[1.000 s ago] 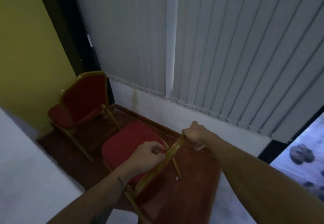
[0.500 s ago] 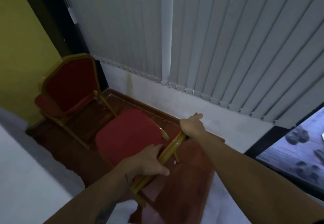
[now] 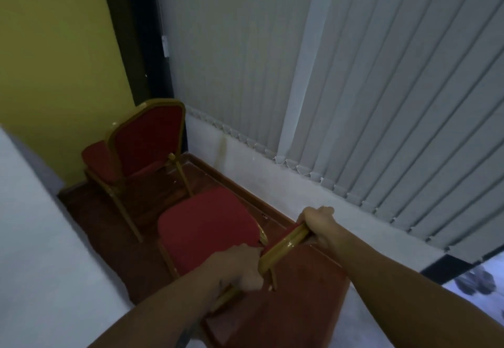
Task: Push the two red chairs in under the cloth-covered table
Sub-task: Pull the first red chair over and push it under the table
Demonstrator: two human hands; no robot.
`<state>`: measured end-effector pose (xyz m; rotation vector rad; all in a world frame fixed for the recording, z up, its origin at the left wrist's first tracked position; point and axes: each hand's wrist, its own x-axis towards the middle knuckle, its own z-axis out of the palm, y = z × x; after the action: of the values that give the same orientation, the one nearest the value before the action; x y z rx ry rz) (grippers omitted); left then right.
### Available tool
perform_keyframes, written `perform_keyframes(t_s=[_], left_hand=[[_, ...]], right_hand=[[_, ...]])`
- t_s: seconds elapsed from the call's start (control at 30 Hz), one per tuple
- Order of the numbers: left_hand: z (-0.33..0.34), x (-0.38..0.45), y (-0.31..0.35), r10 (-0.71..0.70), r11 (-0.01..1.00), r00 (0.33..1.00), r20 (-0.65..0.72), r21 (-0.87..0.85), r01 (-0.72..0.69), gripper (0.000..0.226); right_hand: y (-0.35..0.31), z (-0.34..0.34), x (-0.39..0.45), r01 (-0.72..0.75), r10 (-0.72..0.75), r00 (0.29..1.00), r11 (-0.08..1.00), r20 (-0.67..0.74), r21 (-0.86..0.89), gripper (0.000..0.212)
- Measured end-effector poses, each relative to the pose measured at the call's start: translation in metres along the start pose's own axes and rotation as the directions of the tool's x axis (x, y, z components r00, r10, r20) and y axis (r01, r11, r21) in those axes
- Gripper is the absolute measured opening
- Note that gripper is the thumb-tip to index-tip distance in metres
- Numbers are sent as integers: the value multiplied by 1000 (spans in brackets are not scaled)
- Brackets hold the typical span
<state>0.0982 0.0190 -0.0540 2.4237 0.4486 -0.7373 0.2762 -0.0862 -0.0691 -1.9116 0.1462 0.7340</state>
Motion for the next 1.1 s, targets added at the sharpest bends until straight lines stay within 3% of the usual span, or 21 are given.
perform_keyframes(t_s=[0.17,0.33,0.43,0.5,0.57,0.73,1.1], left_hand=[[-27,-8,-24,-104,995,988,-112,-8,104,51],[-37,6,-29,-236,971,959,-158,-67,228,28],[-38,18,-17,-297,953,942,-155,-108,282,16],[-38,26,-7,-342,936,926,-158,-144,321,20],[-39,32,2,-381,918,912,-153,-179,354,30],[-38,41,14,-463,870,872,-156,-266,415,31],[-44,62,3,-561,803,818,-128,-325,500,58]], right_hand=[[-29,32,2,11,-17,998,996,68,92,81],[-47,49,25,-14,1,989,996,150,84,97],[-56,52,46,18,-25,977,999,213,35,87],[-65,53,59,43,-41,962,999,270,-4,80],[-73,54,68,61,-41,948,997,316,-53,83],[-91,59,78,115,-32,889,981,456,-156,90],[-111,87,103,187,-32,830,957,557,-224,89]])
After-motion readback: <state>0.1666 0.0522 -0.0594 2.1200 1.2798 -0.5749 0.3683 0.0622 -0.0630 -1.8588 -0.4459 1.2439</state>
